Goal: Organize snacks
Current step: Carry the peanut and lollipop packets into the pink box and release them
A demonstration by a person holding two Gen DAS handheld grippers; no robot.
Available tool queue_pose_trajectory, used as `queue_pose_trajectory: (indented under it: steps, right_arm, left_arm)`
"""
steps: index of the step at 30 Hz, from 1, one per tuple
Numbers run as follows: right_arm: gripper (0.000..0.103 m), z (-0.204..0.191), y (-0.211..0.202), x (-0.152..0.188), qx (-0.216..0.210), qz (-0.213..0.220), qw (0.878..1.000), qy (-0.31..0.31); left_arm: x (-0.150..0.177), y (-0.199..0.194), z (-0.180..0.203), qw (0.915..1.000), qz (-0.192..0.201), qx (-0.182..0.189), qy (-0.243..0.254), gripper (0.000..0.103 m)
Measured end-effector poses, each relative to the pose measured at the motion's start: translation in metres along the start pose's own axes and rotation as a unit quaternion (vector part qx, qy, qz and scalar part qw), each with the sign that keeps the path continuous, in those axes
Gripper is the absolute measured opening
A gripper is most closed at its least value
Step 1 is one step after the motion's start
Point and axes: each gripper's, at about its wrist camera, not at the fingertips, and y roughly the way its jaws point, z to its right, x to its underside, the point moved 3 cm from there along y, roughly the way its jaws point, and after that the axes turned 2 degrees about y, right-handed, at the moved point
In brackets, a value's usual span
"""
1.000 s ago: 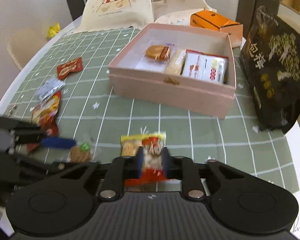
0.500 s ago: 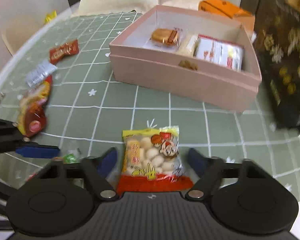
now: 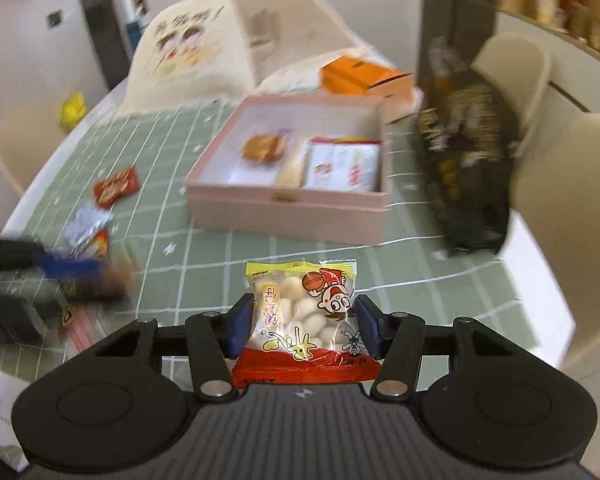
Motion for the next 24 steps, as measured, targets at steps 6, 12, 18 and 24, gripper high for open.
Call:
queue_pose_trajectory:
  steps: [6, 12, 18, 24]
  right_arm:
    - [0.054, 0.006, -0.011, -0.017, 0.026, 0.030, 0.999, 0.006]
    - [0.054, -0.005, -0.008, -0.029, 0.024, 0.042, 0.999, -0.003]
    - [0.054, -0.011, 0.007, -0.093, -0.003, 0.084, 0.996, 0.005]
    - [0.078, -0.014, 0.051, -0.150, 0.016, 0.088, 0.996, 0.020]
  left_arm:
    - [-0.080, 0.043, -0.033, 0.9922, 0.087, 0.016, -0.088, 0.044]
    - [-0.050, 0.043, -0.063, 0.9900, 0.062, 0.001, -0.127, 0.044]
    - [0.012, 0.055, -0.092, 0.9862, -0.040, -0.043, -0.155, 0.044]
    - [0.036, 0.017, -0.156, 0.9686, -0.028, -0.165, -0.184, 0.044]
